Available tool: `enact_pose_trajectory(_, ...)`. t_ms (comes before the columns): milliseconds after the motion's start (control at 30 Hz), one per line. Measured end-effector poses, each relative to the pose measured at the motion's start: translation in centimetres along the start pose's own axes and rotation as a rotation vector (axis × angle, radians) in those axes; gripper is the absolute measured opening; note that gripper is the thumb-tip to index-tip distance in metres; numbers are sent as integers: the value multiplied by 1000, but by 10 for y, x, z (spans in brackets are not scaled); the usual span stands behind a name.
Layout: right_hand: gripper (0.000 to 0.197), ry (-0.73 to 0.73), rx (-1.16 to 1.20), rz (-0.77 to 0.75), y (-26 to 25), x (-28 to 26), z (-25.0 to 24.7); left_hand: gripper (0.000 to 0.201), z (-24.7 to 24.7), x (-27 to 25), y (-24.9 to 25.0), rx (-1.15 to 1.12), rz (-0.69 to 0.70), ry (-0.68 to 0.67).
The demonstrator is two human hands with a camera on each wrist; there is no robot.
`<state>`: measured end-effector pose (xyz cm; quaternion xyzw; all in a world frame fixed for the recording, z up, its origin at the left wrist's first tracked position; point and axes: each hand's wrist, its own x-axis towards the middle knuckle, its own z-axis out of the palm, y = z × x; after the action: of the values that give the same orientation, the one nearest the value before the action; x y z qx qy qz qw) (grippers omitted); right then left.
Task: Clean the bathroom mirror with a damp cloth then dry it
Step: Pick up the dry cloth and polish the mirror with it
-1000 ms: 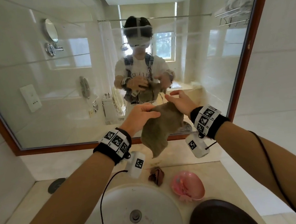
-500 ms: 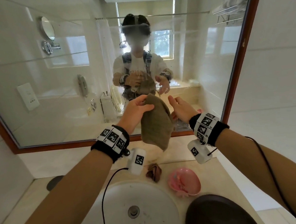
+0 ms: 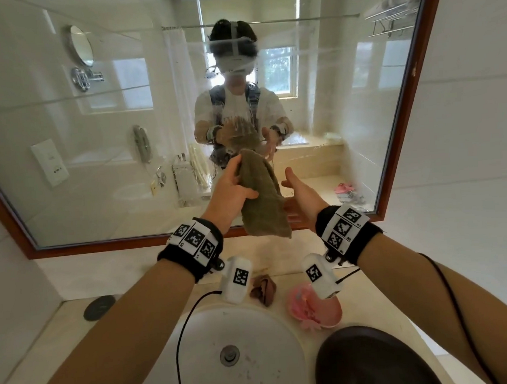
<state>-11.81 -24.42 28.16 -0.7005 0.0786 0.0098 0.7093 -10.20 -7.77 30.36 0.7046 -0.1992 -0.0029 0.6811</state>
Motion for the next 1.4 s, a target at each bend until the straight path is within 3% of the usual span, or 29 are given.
enact_pose_trajectory(133,56,-93,159,20,1,4,4,77,-6,-2,-4,-3,-18,21)
enact_pose_trajectory(200,52,-46,194,-26,0,5,7,73,-9,-3,-7,-10,-23,53)
enact_pose_trajectory(400,32,65,225,-155,-11,1,8,39,-20,-1,-16,-9,1,204)
enact_pose_trajectory(567,34,136,227,-197,-22,-1,10,11,-25,2,-15,52,13,274)
enact_pose_trajectory(767,34,191,57,-272,-33,4,13,10,-26,8,-7,208,104,343)
enact_pose_trajectory(867,35,147,-136,-302,-37,6,15,17,-26,10,3,132,111,311)
enact_pose_trajectory(1000,42,29,-338,-227,-45,1,14,16,-26,16,13,151,132,287)
enact_pose_trajectory(1133,25,8,-412,-198,-53,2,13,10,-26,22,14,174,128,266)
enact_pose_trajectory(1233,10,70,-424,-244,-58,6,11,27,-25,27,12,156,119,230)
enact_pose_trajectory(1400,17,142,-406,-303,-69,13,9,49,-22,33,12,78,118,116)
